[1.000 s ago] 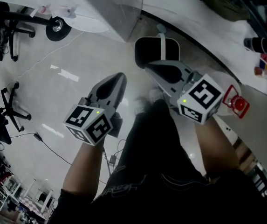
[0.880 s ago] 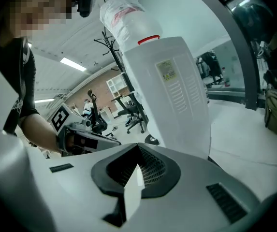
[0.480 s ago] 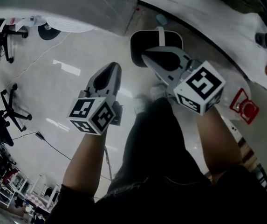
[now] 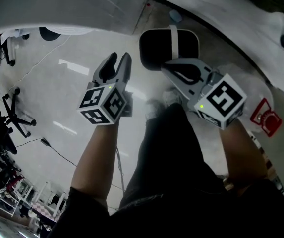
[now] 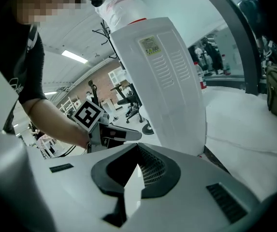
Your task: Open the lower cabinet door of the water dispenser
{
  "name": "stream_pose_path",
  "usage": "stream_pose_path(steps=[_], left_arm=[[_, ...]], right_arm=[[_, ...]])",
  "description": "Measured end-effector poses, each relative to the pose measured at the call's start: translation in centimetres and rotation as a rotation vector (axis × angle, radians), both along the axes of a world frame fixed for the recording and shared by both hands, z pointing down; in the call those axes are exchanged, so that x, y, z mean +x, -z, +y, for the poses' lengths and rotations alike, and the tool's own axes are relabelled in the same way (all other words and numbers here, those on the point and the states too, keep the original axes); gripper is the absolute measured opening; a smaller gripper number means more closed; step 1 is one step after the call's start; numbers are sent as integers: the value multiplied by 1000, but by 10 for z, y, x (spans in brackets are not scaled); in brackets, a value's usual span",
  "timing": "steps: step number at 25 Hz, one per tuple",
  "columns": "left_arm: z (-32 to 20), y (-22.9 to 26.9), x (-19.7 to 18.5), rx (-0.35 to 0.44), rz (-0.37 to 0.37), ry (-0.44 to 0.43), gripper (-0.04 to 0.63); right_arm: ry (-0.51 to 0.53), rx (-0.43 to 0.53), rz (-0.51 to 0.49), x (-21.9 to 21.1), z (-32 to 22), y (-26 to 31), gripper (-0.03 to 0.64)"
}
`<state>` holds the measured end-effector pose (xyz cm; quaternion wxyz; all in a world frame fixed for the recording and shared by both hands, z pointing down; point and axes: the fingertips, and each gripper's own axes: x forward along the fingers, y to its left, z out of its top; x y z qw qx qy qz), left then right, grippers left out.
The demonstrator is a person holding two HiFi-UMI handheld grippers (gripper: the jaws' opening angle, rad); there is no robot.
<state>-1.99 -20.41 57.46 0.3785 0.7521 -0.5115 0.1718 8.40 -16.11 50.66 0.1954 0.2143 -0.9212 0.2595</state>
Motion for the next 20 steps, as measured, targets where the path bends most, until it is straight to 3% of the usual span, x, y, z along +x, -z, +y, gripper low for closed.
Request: stream_pose_path(steps=[10, 20], left_arm=[[-42, -47, -25, -20, -172, 92, 179], [-66, -71, -32, -52, -241, 145, 179]], right_arm=[[-44, -36, -12, 21, -11, -18, 12], [-27, -21, 16, 42, -19, -23, 12]])
